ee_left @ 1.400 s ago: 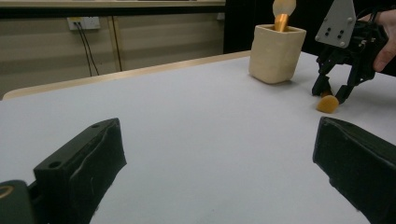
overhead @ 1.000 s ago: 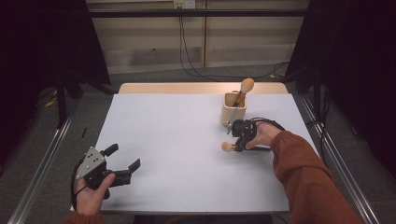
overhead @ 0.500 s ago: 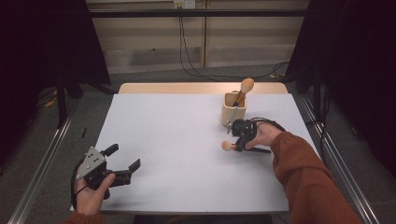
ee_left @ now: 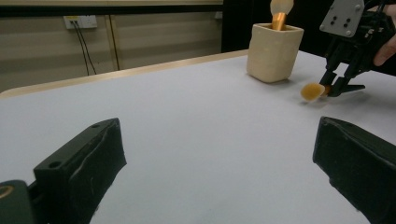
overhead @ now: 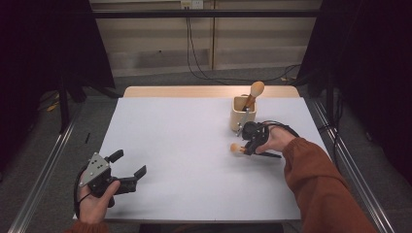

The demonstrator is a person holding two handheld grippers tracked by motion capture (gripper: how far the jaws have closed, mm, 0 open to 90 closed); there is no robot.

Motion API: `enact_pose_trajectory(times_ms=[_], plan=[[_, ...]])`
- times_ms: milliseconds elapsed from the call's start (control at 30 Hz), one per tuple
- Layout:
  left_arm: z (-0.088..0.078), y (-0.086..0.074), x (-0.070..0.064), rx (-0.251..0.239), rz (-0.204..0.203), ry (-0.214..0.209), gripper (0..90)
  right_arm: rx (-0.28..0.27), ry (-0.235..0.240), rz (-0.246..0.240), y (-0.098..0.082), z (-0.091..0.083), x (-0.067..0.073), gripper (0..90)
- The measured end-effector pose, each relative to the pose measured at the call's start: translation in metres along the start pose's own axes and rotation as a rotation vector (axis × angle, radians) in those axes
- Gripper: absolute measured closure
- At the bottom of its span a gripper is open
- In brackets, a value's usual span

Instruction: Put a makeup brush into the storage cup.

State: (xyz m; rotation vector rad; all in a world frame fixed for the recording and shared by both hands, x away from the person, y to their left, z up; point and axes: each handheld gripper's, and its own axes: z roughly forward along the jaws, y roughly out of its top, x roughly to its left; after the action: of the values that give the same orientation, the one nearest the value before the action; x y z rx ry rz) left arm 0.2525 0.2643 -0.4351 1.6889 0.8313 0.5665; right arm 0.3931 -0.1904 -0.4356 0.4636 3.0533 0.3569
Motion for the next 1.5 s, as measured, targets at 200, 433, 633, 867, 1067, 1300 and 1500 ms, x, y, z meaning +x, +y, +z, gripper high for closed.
enact_pose_trajectory(times_ms=[200, 433, 633, 867, 1067, 1300, 1500], plan=[[0.000, 0.000, 0.000, 0.001, 0.001, 0.002, 2.0, -0.048, -0.021, 0.030, -0.003, -0.011, 0.000, 74.1], [0.000, 0.000, 0.000, 0.001, 0.001, 0.005, 2.0, -0.107, -0.066, 0.047, -0.007, -0.020, 0.007, 74.0], [0.000, 0.000, 0.000, 0.002, 0.000, 0.001, 2.0, -0.200, -0.109, 0.117, -0.018, -0.029, 0.007, 74.1], [0.000, 0.000, 0.000, 0.001, 0.001, 0.002, 2.0, -0.318, -0.135, 0.188, -0.031, -0.039, 0.007, 74.1], [0.000, 0.000, 0.000, 0.003, 0.002, 0.003, 2.0, -0.377, -0.159, 0.245, -0.037, -0.040, 0.009, 74.0], [0.000, 0.000, 0.000, 0.003, -0.004, 0.003, 2.0, -0.435, -0.173, 0.306, -0.041, -0.041, 0.014, 74.1], [0.000, 0.000, 0.000, 0.004, -0.003, 0.005, 2.0, -0.493, -0.200, 0.342, -0.043, -0.041, 0.015, 74.1]])
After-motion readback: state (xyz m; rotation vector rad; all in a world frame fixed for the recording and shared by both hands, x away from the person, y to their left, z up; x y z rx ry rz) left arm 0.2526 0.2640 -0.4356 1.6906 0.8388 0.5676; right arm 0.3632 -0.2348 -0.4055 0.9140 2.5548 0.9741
